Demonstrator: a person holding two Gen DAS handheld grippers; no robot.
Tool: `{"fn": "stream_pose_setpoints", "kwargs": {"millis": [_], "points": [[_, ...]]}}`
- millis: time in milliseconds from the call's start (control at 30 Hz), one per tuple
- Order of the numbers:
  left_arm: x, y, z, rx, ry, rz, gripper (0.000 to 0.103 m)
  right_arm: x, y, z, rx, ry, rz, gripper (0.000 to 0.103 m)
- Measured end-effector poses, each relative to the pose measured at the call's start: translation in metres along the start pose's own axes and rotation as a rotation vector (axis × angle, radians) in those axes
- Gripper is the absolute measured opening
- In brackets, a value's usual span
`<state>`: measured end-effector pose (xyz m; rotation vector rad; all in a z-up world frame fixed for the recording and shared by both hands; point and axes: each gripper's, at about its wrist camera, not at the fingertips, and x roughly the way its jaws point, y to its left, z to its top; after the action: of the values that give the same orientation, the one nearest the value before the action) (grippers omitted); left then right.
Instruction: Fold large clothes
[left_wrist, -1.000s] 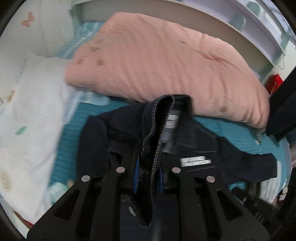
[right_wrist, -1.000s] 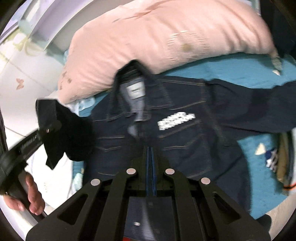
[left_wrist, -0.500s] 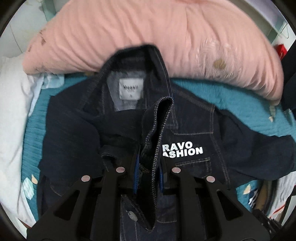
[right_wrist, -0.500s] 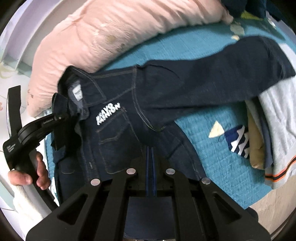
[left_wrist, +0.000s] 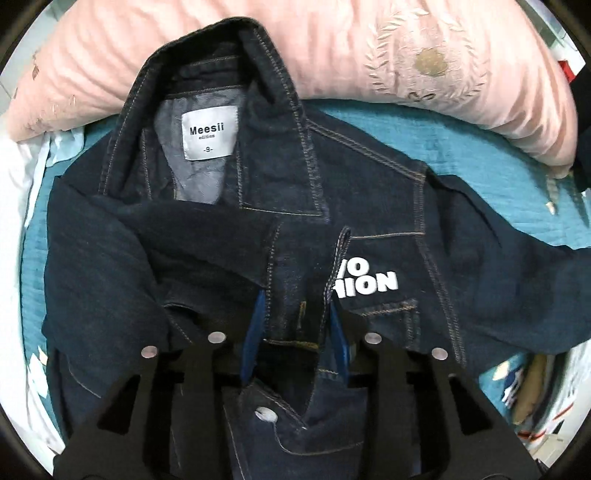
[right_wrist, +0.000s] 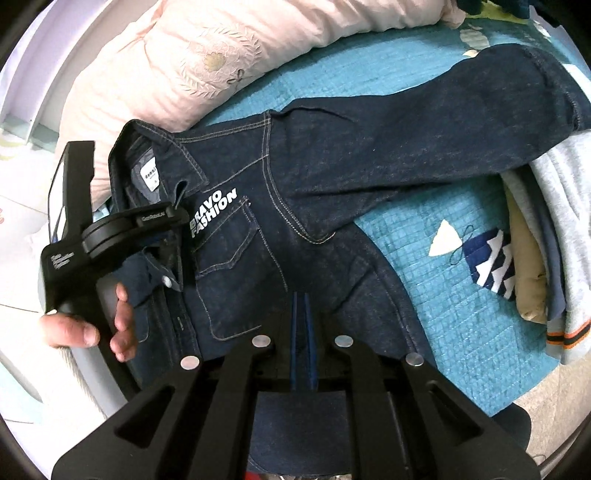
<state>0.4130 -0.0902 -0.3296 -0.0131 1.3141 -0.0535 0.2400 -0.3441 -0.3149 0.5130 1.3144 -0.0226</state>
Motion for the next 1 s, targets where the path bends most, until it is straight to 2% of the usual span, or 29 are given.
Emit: {"fn": "stream_pose_setpoints", "kwargs": {"millis": [100,267,433,567,600,633,733,767,1000], "points": [[-0.018,-0.006,-0.002,0.029,-0.028,-0.056,0.038,-0.005,0.004,-0.001,-0.01,-0.011,-0.011,0.012],[-0.051,-0.001,-0.002,0.042,-0.078,-0.098,0.038,-0.013,0.019,-0.003,-0.023,-0.026,-0.006,0.016],[-0.079,0.026,0.004,0.047,-0.137,-0.065,0.038,-0.018,0.044,-0.003,-0.058,-0.036,0.0,0.016],[-0.097,0.069,0.008,0.024,-0.148,-0.056,0.036,-0.02,0.069,-0.001,-0.09,-0.04,0.009,0.016],[-0.101,0.081,0.006,0.015,-0.153,-0.05,0.034,-0.02,0.078,0.0,-0.104,-0.044,0.012,0.016],[-0.103,0.096,0.004,0.003,-0.155,-0.042,0.027,-0.02,0.088,0.0,-0.12,-0.045,0.014,0.016],[-0.102,0.126,0.001,-0.027,-0.147,-0.019,0.022,-0.014,0.113,0.001,-0.158,-0.04,0.023,0.016],[-0.1,0.14,-0.001,-0.043,-0.142,-0.002,0.017,-0.011,0.125,0.001,-0.176,-0.035,0.026,0.016],[-0.078,0.208,-0.015,-0.112,-0.091,-0.011,0.0,0.026,0.199,-0.004,-0.291,0.014,0.047,0.016]]}}
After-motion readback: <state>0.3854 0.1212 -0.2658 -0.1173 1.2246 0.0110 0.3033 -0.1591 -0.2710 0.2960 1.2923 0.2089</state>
